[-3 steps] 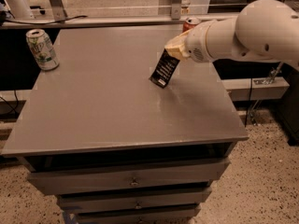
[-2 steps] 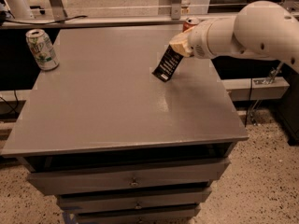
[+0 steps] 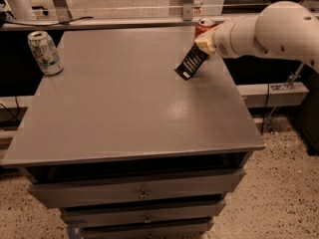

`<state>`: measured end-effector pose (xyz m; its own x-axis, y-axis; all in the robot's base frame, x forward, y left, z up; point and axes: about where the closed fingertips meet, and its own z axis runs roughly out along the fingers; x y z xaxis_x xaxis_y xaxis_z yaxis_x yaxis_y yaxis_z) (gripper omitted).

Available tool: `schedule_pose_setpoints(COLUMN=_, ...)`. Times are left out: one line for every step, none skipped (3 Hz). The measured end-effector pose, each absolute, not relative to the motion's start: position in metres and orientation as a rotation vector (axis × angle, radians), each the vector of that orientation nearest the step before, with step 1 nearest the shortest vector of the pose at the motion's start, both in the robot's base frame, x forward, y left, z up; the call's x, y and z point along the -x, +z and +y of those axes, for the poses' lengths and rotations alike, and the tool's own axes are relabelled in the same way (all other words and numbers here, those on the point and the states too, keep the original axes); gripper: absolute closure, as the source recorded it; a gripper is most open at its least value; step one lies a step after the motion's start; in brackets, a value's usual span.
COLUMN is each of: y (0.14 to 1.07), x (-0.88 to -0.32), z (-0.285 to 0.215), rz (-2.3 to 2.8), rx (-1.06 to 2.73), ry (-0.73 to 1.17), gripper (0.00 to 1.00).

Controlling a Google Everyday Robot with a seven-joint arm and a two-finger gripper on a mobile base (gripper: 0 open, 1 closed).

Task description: Move rxbar chocolate near coke can

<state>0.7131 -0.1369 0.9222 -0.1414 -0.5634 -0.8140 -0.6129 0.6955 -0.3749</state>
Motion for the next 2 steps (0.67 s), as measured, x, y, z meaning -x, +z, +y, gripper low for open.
schedule_pose_setpoints(y=0.917, x=-0.719, z=-0.16, rz=1.835, rx=0.897, ry=0.012, gripper=1.0)
schedule_pose_setpoints(y=0.911, x=-0.724, z=-0.173, rz=1.86, rx=0.874, ry=-0.011, gripper=0.83)
